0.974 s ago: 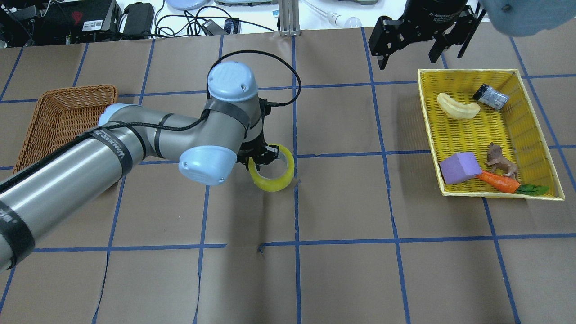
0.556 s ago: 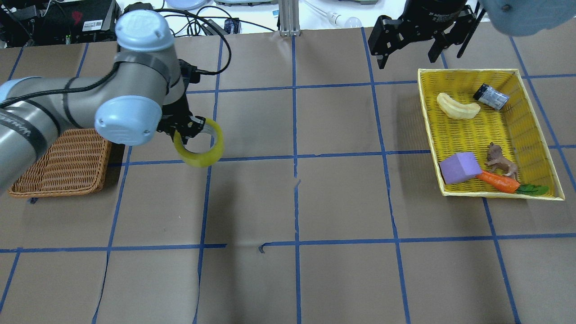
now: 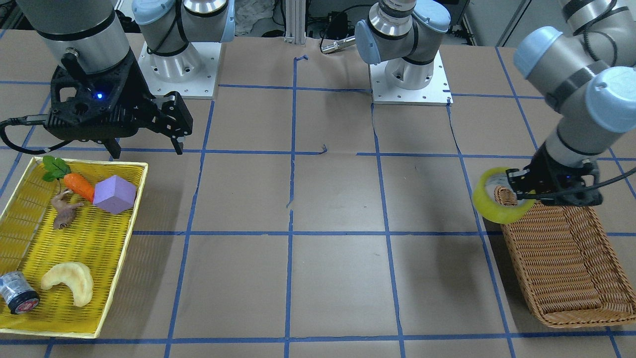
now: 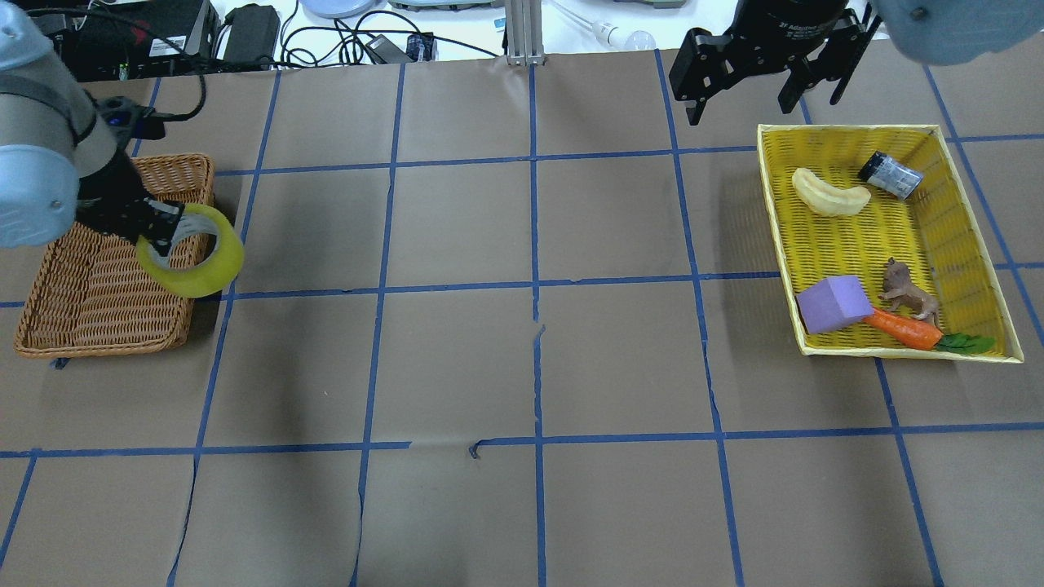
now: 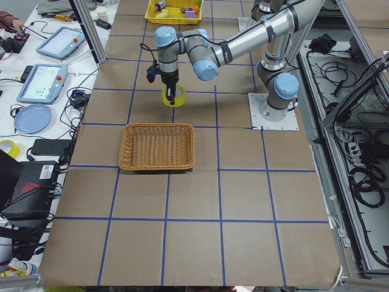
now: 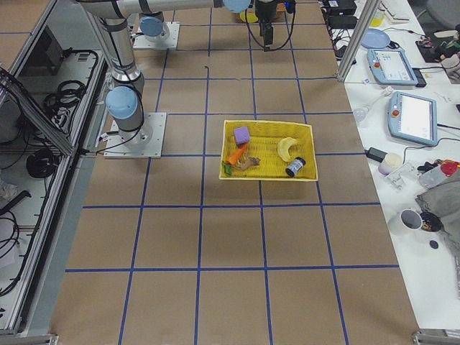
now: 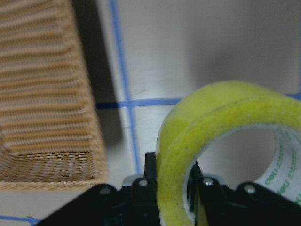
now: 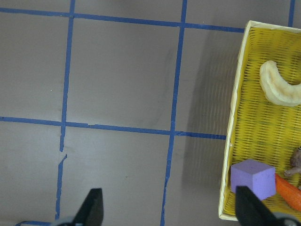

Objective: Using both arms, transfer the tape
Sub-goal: 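Lift the tape roll with the left gripper toward the wicker basket, then lower the tape into the wicker basket and open the left gripper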

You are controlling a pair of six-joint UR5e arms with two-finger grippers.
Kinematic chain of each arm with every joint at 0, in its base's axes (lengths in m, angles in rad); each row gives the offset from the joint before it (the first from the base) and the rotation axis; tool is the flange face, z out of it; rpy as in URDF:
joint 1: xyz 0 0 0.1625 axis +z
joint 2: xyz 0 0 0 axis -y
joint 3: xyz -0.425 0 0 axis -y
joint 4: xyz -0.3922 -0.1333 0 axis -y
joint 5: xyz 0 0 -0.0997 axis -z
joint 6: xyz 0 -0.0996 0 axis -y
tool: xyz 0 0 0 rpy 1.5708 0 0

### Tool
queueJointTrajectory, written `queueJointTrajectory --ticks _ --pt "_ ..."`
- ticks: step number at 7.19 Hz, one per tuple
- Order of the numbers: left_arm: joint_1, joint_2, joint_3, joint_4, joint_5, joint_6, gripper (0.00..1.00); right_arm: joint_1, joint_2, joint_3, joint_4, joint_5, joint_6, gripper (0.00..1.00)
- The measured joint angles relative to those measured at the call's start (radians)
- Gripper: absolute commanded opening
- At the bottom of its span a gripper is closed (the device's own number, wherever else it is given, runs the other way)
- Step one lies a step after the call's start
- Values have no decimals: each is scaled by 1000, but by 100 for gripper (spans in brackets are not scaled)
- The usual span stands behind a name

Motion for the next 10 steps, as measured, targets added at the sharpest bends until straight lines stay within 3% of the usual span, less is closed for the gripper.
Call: queueJointTrajectory --ticks 3,7,8,9,10 --pt "190 -30 -7 89 -15 239 0 0 0 0 5 -2 0 100" --pt "234 -163 -9 263 -119 291 0 2 0 -1 6 0 1 100" --pt "234 -204 -8 310 -155 300 16 2 0 -1 6 0 1 100" --pt "235 -237 -5 358 -172 316 84 3 0 -1 7 0 1 100" --pt "235 -260 -1 394 -177 335 97 3 0 -1 7 0 1 100"
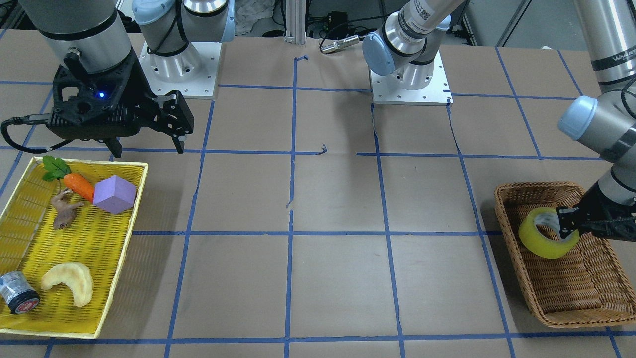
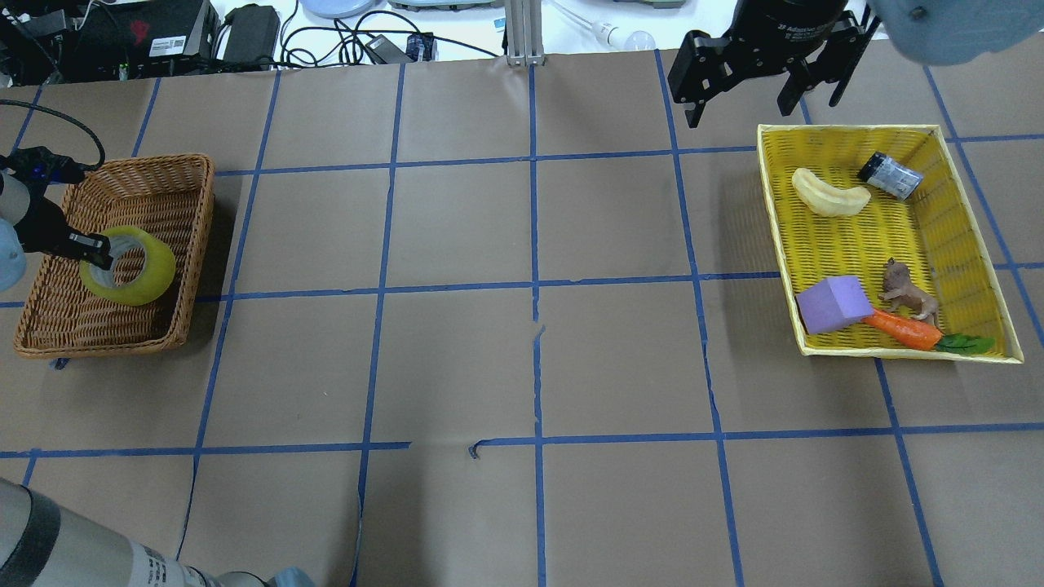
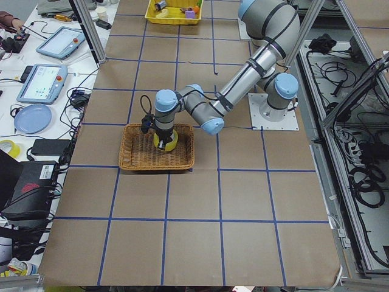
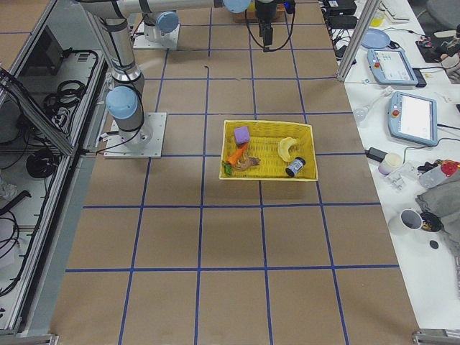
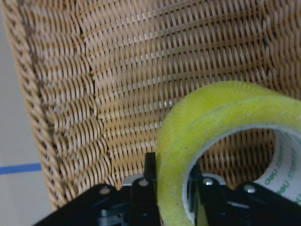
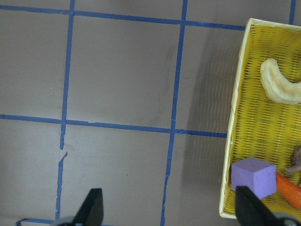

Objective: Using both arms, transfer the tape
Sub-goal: 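Lower the tape into the wicker basket and open the left gripper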

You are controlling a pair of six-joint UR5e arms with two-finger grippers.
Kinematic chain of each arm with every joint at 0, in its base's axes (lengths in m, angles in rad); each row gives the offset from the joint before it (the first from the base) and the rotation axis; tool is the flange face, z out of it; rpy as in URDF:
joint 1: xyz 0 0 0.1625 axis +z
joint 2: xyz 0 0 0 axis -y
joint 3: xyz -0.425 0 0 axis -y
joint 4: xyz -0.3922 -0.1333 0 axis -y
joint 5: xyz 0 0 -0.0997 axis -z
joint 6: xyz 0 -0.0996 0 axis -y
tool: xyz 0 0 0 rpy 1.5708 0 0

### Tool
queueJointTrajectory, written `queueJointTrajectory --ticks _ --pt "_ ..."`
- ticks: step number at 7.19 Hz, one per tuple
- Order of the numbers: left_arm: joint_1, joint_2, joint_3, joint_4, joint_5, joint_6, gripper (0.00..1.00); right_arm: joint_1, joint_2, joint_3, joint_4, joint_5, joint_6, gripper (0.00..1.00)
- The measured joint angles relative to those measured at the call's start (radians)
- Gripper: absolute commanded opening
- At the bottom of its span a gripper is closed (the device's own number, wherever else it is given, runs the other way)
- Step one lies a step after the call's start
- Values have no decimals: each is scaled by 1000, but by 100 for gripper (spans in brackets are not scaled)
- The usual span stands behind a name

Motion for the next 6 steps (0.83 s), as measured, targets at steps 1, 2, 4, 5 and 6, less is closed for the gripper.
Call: queueJointTrajectory --ticks 1,2,4,5,6 --pt "1 -11 2 23 -1 7 97 0 0 0 1 0 0 100" --pt "0 -10 4 32 -2 3 97 0 0 0 2 0 0 100" --pt "-26 33 19 -13 -4 -90 97 0 -1 0 3 1 0 100" --pt "-63 73 34 -75 -3 -159 97 0 -1 0 3 0 0 100" --pt "-118 119 45 -147 0 -245 97 0 0 0 2 -1 0 100"
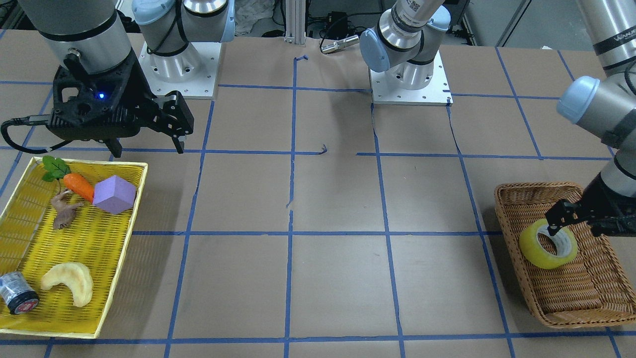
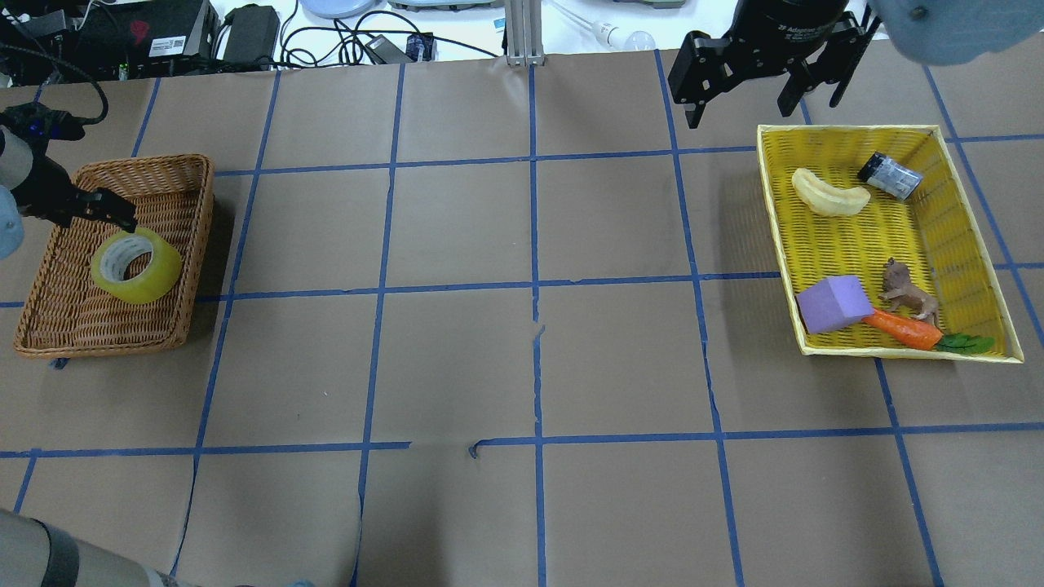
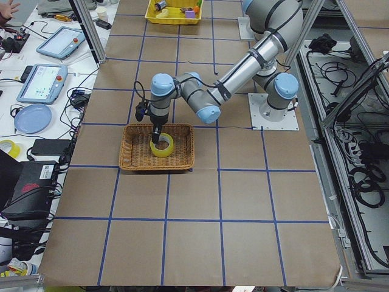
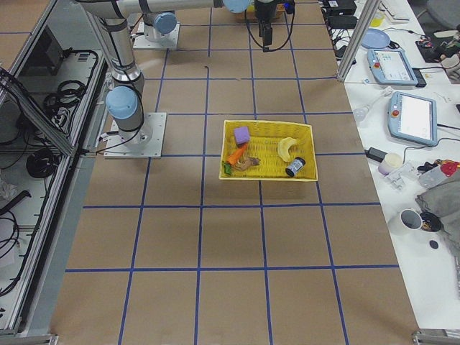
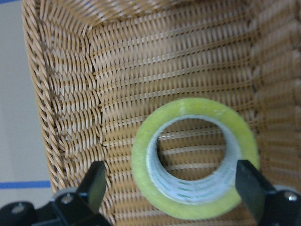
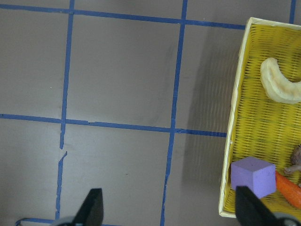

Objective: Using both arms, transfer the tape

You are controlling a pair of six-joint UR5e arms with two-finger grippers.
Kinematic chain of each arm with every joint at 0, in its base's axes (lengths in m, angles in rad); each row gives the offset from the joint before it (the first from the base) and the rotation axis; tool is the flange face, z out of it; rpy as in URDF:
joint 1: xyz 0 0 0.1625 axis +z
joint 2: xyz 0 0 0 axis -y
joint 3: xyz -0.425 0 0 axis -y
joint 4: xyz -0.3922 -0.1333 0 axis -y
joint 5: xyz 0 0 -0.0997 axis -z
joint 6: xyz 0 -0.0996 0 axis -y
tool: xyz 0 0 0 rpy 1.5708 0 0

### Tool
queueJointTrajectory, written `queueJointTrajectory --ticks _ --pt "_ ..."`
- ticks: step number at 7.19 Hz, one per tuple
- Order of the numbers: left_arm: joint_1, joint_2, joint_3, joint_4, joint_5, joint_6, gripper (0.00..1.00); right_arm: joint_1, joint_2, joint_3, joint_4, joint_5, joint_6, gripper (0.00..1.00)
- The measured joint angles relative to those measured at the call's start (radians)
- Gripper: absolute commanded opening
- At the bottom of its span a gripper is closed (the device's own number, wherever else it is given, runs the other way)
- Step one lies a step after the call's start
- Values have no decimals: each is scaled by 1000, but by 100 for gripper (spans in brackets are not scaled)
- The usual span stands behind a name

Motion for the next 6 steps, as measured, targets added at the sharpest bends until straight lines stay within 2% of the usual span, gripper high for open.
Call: queueJointTrajectory --ticks 4,6 --pt "-304 187 10 -310 2 -416 99 2 0 1 1 -1 0 100" --pt "-429 262 32 -454 -4 -530 99 2 0 1 2 -1 0 100"
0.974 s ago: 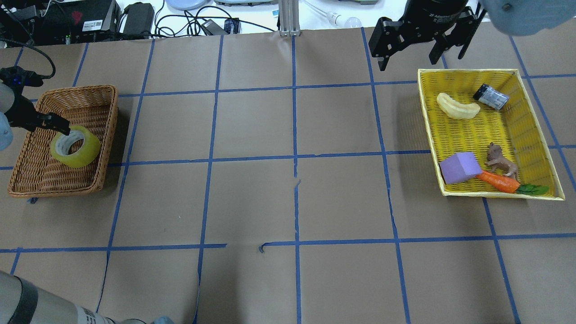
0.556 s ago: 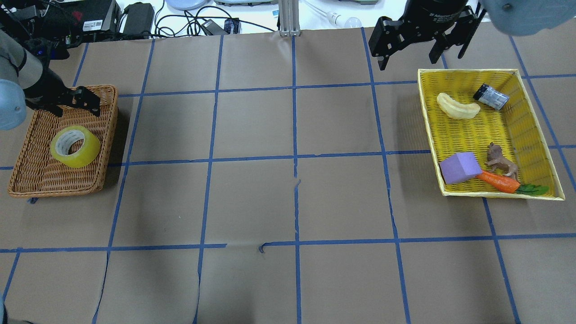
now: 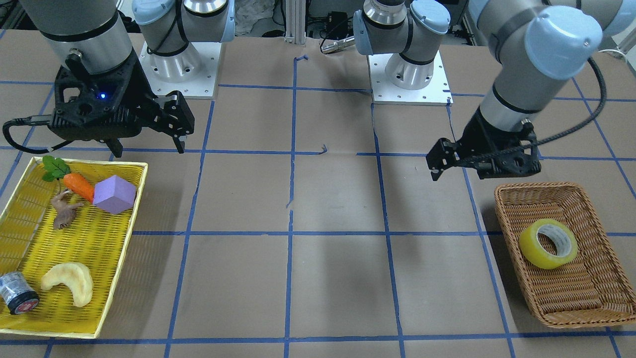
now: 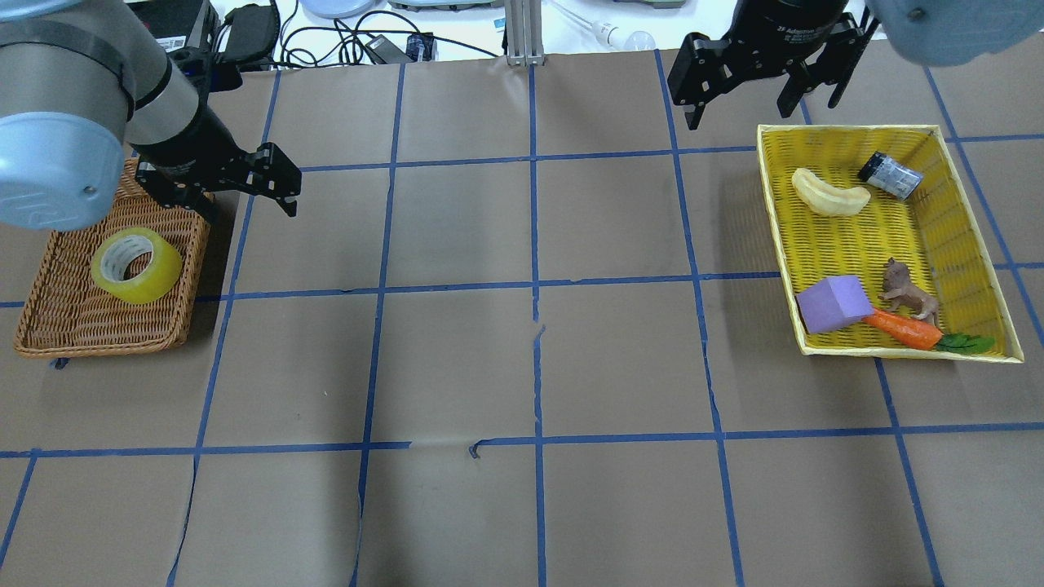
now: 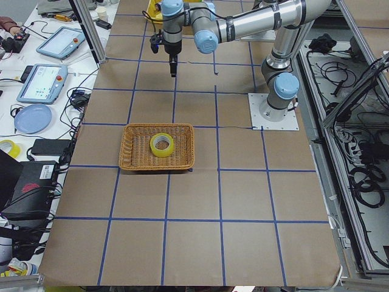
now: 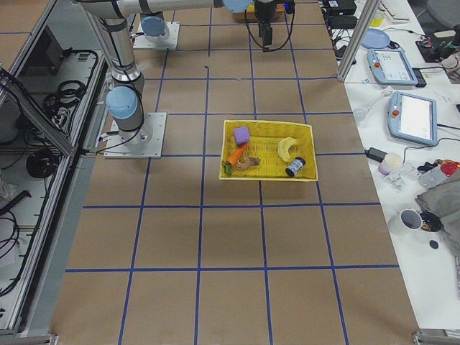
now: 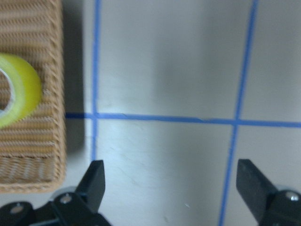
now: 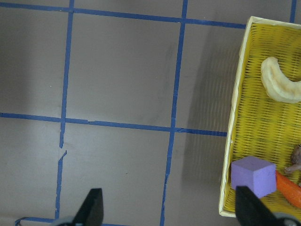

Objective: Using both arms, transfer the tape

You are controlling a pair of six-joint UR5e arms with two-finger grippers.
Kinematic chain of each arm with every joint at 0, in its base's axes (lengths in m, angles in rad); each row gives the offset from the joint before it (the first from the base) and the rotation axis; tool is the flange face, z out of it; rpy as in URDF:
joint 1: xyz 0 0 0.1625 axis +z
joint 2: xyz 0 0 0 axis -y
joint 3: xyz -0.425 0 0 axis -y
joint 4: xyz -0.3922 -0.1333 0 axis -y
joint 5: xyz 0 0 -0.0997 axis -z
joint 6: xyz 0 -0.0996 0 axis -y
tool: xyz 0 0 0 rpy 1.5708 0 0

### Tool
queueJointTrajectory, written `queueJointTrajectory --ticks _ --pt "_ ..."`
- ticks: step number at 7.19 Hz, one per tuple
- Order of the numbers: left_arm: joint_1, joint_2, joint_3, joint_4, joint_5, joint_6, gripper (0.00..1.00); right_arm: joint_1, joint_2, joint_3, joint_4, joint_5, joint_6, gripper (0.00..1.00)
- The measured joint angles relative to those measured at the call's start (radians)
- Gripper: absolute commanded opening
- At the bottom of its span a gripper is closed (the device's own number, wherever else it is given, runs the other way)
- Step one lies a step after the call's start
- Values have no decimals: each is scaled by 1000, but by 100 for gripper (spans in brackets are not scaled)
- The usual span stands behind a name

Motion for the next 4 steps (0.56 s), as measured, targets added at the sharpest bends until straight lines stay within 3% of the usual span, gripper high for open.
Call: queueJointTrajectory --ticks 4 --pt "-117 18 73 -170 -28 -43 100 -1 0 0 1 1 0 100"
